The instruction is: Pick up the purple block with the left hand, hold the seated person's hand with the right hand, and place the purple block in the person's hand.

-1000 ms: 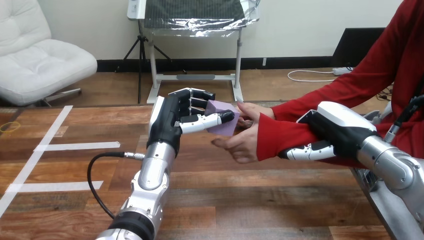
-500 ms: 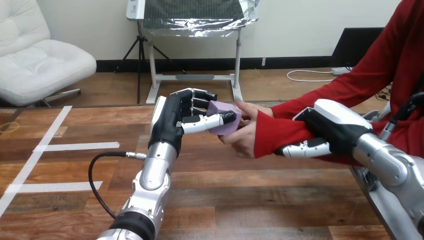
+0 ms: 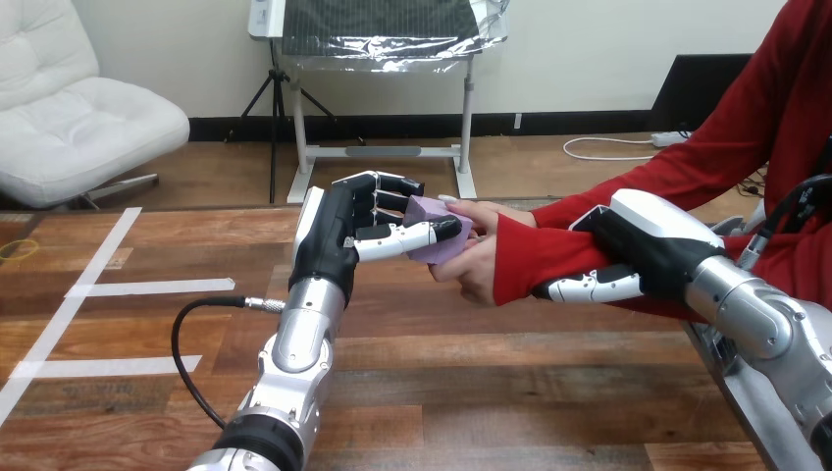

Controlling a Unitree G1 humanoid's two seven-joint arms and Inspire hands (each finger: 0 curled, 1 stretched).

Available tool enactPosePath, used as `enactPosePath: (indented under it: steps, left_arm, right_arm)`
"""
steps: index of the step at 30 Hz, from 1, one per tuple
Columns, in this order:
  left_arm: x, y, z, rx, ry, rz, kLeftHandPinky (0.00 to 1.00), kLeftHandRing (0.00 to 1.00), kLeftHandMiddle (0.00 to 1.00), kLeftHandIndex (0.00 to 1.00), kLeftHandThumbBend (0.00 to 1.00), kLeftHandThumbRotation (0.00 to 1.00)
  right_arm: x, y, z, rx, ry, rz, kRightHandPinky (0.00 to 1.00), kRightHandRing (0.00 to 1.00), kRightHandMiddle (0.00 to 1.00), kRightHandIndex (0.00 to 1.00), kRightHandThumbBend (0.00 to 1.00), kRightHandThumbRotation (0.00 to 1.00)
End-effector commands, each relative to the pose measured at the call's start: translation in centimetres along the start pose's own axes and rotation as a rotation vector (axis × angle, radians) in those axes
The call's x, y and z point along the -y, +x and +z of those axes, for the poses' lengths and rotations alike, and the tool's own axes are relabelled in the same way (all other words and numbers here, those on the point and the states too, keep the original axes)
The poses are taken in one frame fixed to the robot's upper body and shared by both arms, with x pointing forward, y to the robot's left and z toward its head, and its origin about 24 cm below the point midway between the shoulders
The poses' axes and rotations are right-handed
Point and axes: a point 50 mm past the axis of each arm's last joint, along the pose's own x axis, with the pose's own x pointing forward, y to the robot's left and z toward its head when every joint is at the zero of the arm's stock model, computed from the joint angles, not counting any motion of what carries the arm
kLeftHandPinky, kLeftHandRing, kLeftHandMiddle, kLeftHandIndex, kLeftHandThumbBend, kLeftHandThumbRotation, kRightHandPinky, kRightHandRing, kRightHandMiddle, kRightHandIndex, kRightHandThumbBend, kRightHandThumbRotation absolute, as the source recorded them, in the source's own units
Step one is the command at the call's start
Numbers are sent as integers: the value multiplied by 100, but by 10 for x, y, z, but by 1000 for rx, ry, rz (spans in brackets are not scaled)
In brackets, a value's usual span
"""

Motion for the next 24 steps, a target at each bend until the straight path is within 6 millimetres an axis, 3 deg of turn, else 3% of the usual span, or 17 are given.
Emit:
enactPosePath:
  steps: [1,12,24]
  left_arm:
    - [2,15,32,108,14,-17,37,41,45,44,69,0]
    - [1,15,31,107,20,-15,37,42,46,44,69,0]
    - [1,14,29,104,20,-15,38,42,46,44,68,0]
  right_arm:
    - [44,20,56,211,-25,-149,27,32,36,38,64,57]
    - [44,23,65,226,-34,-141,23,27,32,34,63,58]
    - [44,25,71,242,-46,-137,23,27,33,35,63,59]
